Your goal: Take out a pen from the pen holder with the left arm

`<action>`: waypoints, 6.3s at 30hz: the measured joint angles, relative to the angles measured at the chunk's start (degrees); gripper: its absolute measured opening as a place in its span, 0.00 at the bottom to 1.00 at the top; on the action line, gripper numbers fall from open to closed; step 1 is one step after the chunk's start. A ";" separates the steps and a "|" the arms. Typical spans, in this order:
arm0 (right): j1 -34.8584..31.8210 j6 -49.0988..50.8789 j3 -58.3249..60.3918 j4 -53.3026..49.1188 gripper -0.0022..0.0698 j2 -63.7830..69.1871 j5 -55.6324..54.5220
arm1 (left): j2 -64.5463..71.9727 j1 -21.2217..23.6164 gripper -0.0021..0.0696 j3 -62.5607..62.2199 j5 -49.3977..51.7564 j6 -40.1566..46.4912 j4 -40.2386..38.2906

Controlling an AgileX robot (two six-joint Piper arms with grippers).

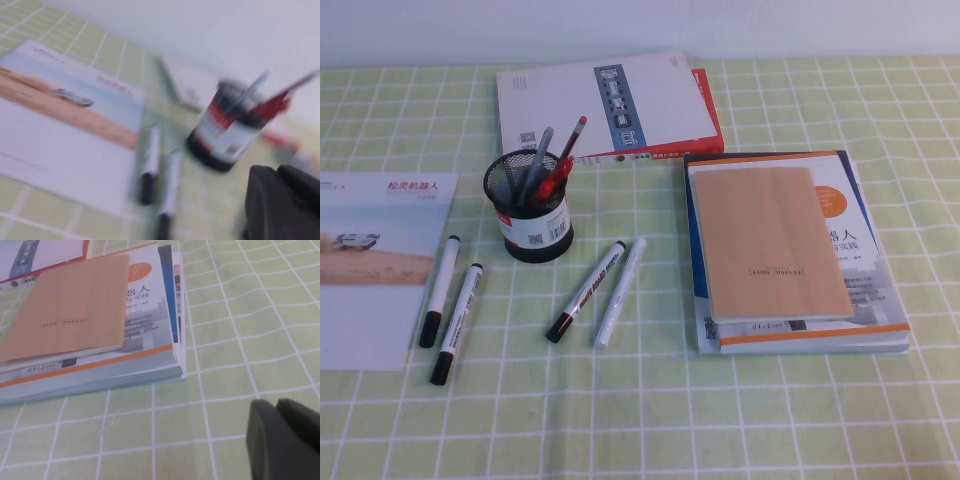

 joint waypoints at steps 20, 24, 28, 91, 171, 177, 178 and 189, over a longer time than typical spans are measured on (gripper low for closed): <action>0.00 0.00 0.00 0.00 0.01 0.00 0.00 | 7.88 0.00 0.02 -11.33 2.72 5.55 -10.52; 0.00 0.00 0.00 0.00 0.01 0.00 0.00 | 17.81 0.00 0.02 -17.70 7.79 10.65 -10.31; 0.00 0.00 0.00 0.00 0.01 0.00 0.00 | 27.89 0.00 0.02 -24.49 12.11 16.56 -10.31; 0.00 0.00 0.00 0.00 0.01 0.00 0.00 | 87.75 -26.01 0.49 -25.56 -64.69 2.69 24.92; 0.00 0.00 0.00 0.00 0.01 0.00 0.00 | 106.64 -16.34 0.14 -47.02 -58.06 11.22 35.37; 0.00 0.00 0.00 0.00 0.01 0.00 0.00 | 106.64 -16.34 0.13 -47.02 -58.20 11.22 35.37; 0.00 0.00 0.00 0.00 0.01 0.00 0.00 | 106.64 -16.34 0.13 -47.02 -58.20 11.22 35.37; 0.00 0.00 0.00 0.00 0.01 0.00 0.00 | 102.65 -16.34 0.12 -47.02 -54.31 11.00 35.69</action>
